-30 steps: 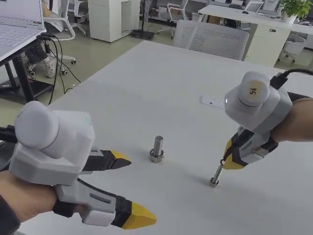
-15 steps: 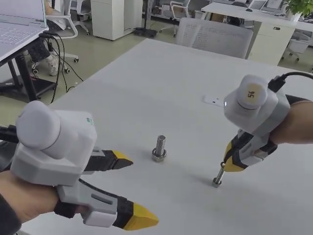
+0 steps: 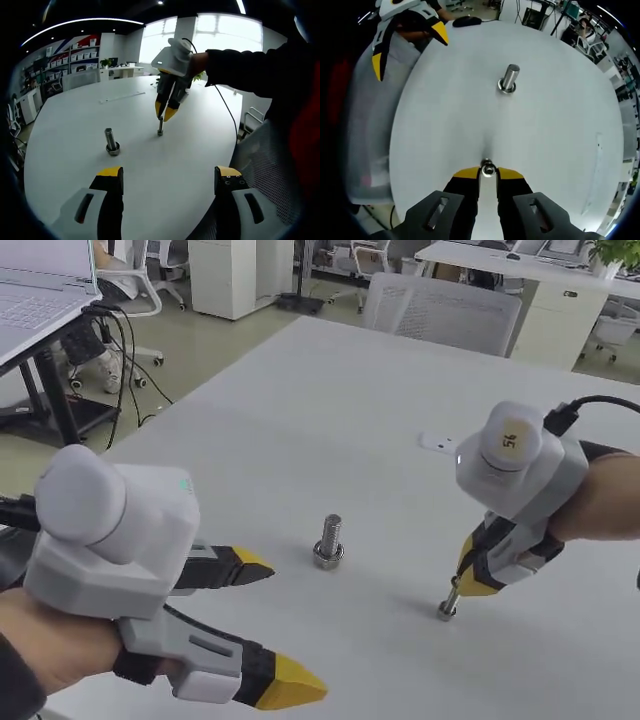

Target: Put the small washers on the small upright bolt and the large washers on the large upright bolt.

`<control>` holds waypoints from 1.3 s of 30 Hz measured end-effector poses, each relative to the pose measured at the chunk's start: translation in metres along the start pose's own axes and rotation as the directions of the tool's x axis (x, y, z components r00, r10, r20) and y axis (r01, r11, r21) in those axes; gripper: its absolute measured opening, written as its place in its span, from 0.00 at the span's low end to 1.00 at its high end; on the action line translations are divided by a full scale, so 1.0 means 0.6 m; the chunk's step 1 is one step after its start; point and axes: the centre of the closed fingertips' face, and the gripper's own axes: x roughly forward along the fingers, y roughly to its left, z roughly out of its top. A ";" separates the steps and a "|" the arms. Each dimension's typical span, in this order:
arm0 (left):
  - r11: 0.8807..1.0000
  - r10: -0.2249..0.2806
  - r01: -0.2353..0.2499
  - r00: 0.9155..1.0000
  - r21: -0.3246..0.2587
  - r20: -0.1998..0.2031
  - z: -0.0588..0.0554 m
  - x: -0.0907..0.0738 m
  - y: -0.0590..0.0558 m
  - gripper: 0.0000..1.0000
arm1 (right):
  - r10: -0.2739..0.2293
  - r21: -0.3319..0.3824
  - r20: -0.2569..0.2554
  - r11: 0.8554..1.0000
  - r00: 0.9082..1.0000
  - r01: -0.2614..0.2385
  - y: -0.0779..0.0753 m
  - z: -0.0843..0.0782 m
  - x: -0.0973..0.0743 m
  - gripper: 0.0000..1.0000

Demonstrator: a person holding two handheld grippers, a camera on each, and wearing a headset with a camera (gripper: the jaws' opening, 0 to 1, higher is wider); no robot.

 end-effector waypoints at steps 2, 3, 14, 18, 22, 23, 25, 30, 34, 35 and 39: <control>1.000 0.000 0.000 1.000 -0.001 -0.001 -0.001 0.000 0.000 0.74 | 0.004 0.002 -0.002 1.000 1.000 -0.004 0.001 -0.001 0.005 0.14; 1.000 0.001 -0.001 1.000 -0.001 -0.001 -0.001 0.000 0.001 0.74 | 0.004 0.000 -0.003 1.000 1.000 -0.004 0.001 -0.001 0.007 0.14; 1.000 0.002 -0.002 1.000 -0.004 -0.002 -0.001 0.001 0.001 0.74 | 0.022 0.008 -0.015 1.000 1.000 -0.022 0.005 -0.007 0.024 0.14; 1.000 0.002 -0.002 1.000 -0.005 -0.005 0.000 0.002 0.001 0.74 | 0.028 0.009 -0.013 1.000 1.000 -0.028 0.005 -0.006 0.029 0.14; 1.000 0.001 -0.001 1.000 -0.005 -0.006 0.000 0.002 0.002 0.74 | 0.028 0.009 -0.018 1.000 0.999 -0.028 0.004 -0.009 0.036 0.14; 1.000 0.002 -0.002 1.000 -0.005 -0.007 0.000 0.002 0.002 0.74 | 0.028 0.008 -0.019 1.000 0.999 -0.028 0.005 -0.009 0.039 0.14; 1.000 0.001 -0.001 1.000 -0.006 -0.006 0.000 0.002 0.003 0.74 | 0.033 0.011 -0.018 0.999 0.999 -0.032 0.005 -0.010 0.042 0.14; 1.000 0.000 0.000 1.000 -0.006 -0.006 0.000 0.003 0.003 0.73 | 0.034 0.018 -0.016 0.999 0.999 -0.034 0.003 -0.013 0.051 0.14; 1.000 -0.001 0.001 1.000 -0.006 -0.005 -0.001 0.003 0.002 0.73 | 0.031 0.016 -0.022 0.999 0.999 -0.031 0.000 -0.016 0.057 0.14; 1.000 0.000 0.000 1.000 -0.006 -0.005 -0.001 0.003 0.002 0.73 | 0.032 0.017 -0.023 0.999 0.999 -0.032 0.000 -0.016 0.058 0.14; 1.000 -0.001 0.001 1.000 -0.005 -0.006 -0.002 0.003 0.002 0.73 | 0.028 0.020 -0.020 0.999 0.999 -0.028 -0.002 -0.015 0.060 0.14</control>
